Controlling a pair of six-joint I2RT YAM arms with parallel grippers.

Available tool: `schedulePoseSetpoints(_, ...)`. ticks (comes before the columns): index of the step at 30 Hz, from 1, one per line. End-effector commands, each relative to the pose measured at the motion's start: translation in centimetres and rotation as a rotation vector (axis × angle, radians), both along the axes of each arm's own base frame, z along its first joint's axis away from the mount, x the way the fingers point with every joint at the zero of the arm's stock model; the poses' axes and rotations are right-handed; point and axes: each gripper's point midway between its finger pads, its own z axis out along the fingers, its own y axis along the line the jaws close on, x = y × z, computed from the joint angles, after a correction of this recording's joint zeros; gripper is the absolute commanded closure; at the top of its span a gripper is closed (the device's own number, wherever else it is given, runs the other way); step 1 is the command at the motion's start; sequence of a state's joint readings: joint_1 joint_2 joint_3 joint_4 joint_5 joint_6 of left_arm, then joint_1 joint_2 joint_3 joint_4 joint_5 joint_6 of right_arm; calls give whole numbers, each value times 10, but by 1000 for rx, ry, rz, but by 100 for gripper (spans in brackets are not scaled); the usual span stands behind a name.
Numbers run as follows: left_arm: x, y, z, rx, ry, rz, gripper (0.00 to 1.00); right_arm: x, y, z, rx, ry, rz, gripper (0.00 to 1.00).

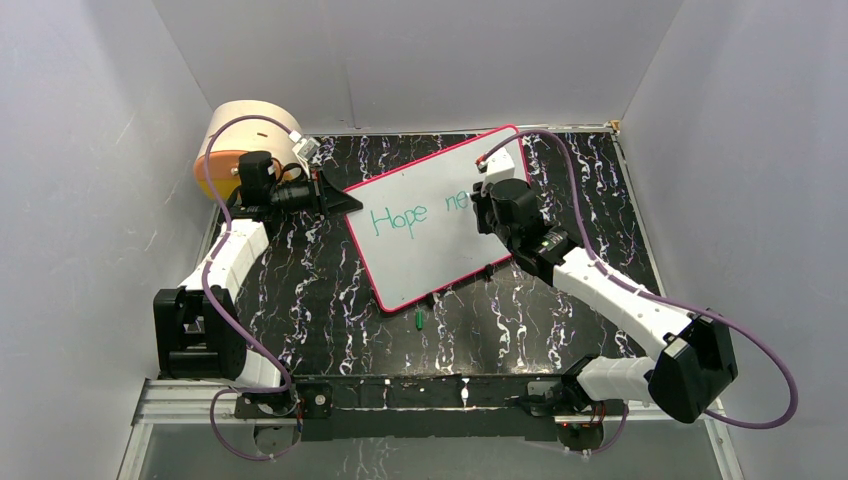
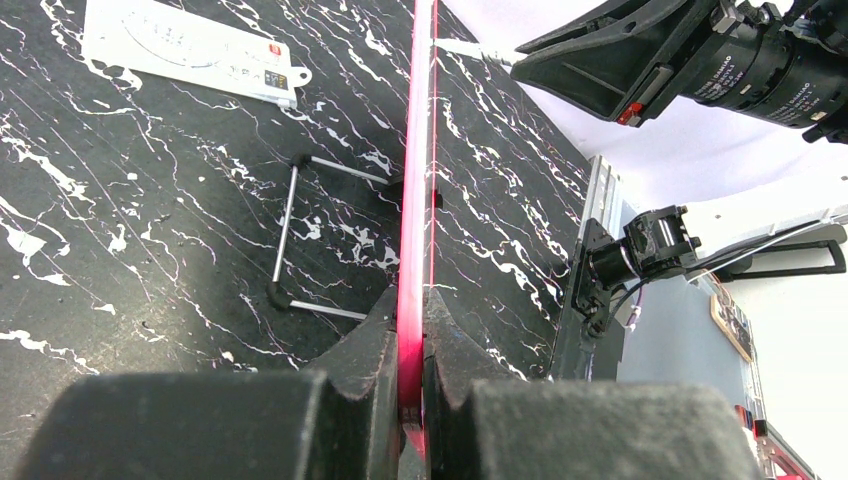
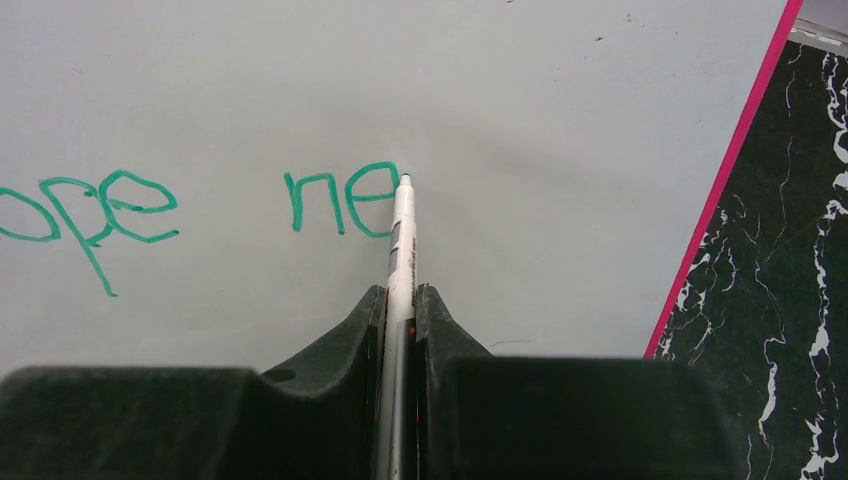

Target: Write a sentence on the whiteboard

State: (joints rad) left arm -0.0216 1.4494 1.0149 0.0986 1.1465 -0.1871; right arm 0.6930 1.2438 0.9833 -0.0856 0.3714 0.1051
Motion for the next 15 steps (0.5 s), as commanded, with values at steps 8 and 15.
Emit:
schedulePoseSetpoints(8,0,-3,-44,103,54,25,100,-2,-10,-4,-13,14,-36,100)
schedulePoseSetpoints(15,0,-3,-44,103,55,24,100,-9,-16,-16,-33,48,-41,100)
